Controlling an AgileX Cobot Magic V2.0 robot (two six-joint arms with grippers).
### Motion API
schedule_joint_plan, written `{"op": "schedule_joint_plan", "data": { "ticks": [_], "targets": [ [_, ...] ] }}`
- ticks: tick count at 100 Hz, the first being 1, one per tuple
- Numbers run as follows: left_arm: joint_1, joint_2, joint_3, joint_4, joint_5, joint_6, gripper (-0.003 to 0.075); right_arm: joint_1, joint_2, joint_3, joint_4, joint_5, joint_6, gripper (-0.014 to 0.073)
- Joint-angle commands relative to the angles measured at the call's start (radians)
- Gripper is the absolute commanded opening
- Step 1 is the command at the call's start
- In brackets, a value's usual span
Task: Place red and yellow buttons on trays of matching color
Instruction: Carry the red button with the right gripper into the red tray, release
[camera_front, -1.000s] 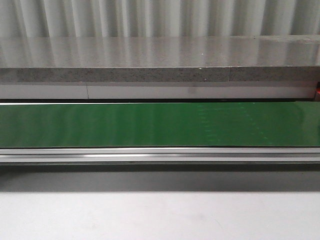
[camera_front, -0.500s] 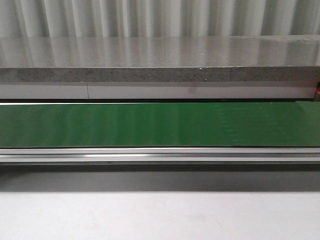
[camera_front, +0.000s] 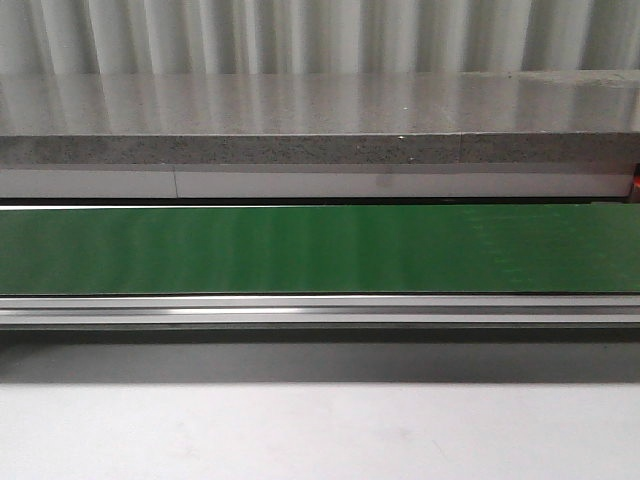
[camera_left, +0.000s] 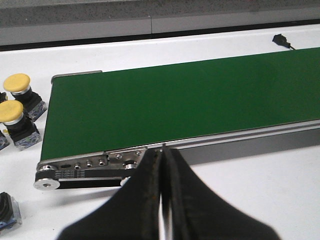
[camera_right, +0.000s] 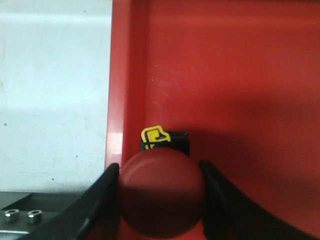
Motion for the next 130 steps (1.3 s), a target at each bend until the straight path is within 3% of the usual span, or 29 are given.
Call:
{"op": "schedule_joint_plan", "data": {
  "ticks": [1,13,28,35,81,95,121,130],
  "targets": [
    [-0.009,0.008,-0.026,-0.016,-0.066,0.000,-0.0020,-0.005,-0.035,-0.035,0.027,-0.027,0.001,0.0152],
    [-0.009,0.008,-0.026,-0.016,-0.066,0.000,-0.0020,-0.005,-0.020,-0.035,0.028,-0.024,0.002,0.0186],
    [-0.009,0.008,-0.026,-0.016,-0.066,0.000,-0.0020,-0.005,-0.025,-0.035,0.029,-0.029,0.002,0.0420],
    [-0.009,0.008,-0.026,-0.016,-0.066,0.000,-0.0020,-0.005,-0.035,-0.035,0.029,-0.033,0.002,0.0479],
    [-0.009,0.008,-0.026,-0.016,-0.066,0.000,-0.0020,-0.002,-0.187,-0.033,0.036,0.063,0.002,0.0475],
    [-0.009,0.008,-0.026,-0.016,-0.066,0.000,-0.0020,0.017,-0.263,-0.033,0.071,0.089,0.002,0.0379],
    [-0.009,0.008,-0.026,-0.016,-0.066,0.000,-0.0020,0.107,-0.412,-0.003,0.087,0.119,0.002,-0.0008],
    [-0.009,0.008,-0.026,-0.016,-0.066,0.000,-0.0020,0.145,-0.474,0.030,0.087,0.097,0.002,-0.0068]
  ]
}}
